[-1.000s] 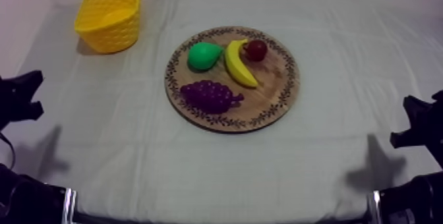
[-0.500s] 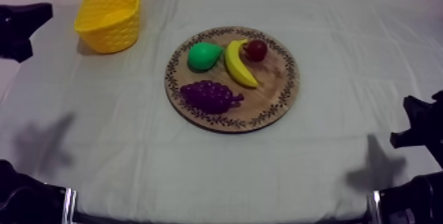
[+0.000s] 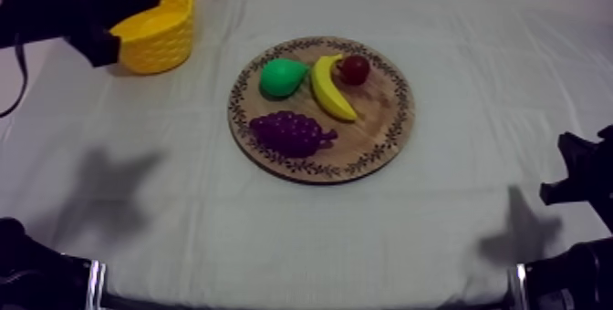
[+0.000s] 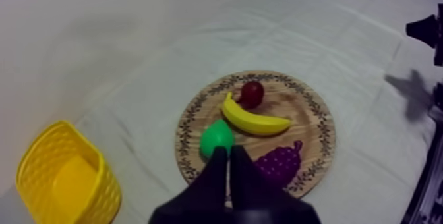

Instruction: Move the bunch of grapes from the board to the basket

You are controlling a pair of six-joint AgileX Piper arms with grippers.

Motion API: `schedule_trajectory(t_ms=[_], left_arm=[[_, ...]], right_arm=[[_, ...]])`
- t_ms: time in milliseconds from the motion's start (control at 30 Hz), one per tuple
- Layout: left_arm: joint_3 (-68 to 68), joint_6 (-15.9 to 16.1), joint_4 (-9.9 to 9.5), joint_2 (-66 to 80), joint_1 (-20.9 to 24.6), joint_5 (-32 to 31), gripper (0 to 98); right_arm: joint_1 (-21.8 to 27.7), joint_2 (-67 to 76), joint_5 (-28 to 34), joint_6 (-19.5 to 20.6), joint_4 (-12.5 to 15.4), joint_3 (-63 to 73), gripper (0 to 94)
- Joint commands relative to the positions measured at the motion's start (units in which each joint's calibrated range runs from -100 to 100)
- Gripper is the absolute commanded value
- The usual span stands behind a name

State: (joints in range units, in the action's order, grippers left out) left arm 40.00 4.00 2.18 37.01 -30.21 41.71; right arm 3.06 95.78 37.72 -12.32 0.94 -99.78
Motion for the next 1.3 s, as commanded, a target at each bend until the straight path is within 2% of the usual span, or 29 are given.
schedule_trajectory(t_ms=[0,200,667,867,1267], left_arm=[[-2.4,0.3,-0.03,-4.9,-1.3,0.0,0.0],[-10.2,2.2,-0.01,-13.4,-3.9,2.9,0.0],[-32.3,8.7,-0.58,-35.7,-7.9,24.2,0.0],[-33.4,10.5,-1.92,-42.1,-8.2,26.7,0.0],[-30.7,14.8,-3.34,-45.6,-5.7,29.0,0.0]], right_arm=[[0.0,0.0,0.0,0.0,0.0,0.0,0.3],[0.0,0.0,0.0,0.0,0.0,0.0,0.3],[0.0,0.0,0.0,0.0,0.0,0.0,0.3],[0.0,0.0,0.0,0.0,0.0,0.0,0.3],[0.0,0.0,0.0,0.0,0.0,0.0,0.3]])
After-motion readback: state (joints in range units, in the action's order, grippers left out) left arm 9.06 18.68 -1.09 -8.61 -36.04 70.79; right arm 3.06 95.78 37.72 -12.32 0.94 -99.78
